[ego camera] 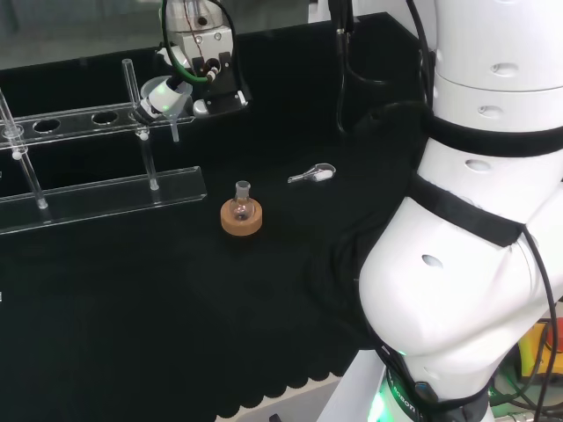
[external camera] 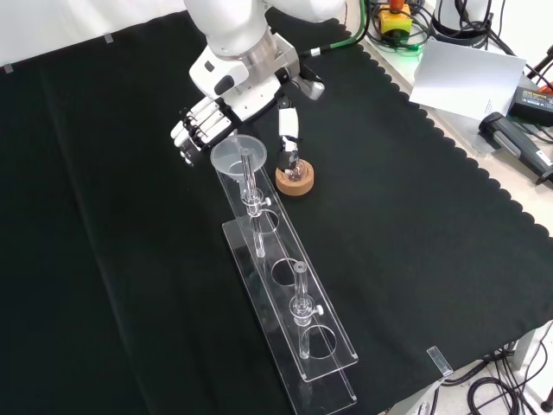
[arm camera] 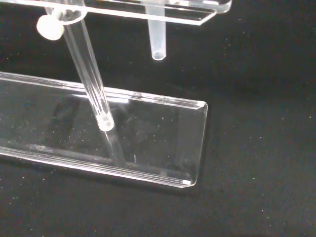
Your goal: Pick up the funnel from the transparent funnel stand.
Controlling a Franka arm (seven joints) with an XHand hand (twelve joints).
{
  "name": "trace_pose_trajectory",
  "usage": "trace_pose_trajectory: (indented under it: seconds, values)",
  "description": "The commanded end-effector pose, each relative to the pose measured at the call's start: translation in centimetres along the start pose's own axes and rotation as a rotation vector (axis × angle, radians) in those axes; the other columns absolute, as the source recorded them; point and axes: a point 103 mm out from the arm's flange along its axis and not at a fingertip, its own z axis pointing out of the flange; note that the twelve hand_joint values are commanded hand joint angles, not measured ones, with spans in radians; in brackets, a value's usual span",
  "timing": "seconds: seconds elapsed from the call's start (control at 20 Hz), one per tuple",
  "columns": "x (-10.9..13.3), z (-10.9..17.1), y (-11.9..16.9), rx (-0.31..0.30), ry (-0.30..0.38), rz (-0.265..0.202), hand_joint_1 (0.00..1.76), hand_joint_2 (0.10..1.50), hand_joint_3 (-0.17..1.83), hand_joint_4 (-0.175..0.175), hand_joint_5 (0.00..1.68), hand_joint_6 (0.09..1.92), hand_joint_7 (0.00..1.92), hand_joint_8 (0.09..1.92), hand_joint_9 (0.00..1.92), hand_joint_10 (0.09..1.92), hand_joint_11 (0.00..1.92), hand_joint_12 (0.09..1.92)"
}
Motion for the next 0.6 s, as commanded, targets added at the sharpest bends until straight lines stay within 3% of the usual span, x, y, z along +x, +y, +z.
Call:
trace_pose_trajectory:
  seconds: [0.05, 0.25, 0.6]
  values:
    - [-0.55, 0.08, 0.03, -0.004, 0.002, 0.007, 0.44, 0.67, 0.06, -0.056, 0.00, 0.09, 0.11, 0.09, 0.00, 0.09, 0.00, 0.09]
    - [-0.91, -0.15, 0.05, -0.020, 0.026, 0.012, 0.44, 0.68, 0.06, -0.070, 0.00, 0.09, 0.16, 0.09, 0.02, 0.09, 0.00, 0.09]
    - [-0.95, -0.13, 0.35, -0.009, 0.010, 0.009, 0.43, 0.69, 0.06, -0.080, 0.00, 0.09, 0.22, 0.11, 0.08, 0.09, 0.00, 0.09]
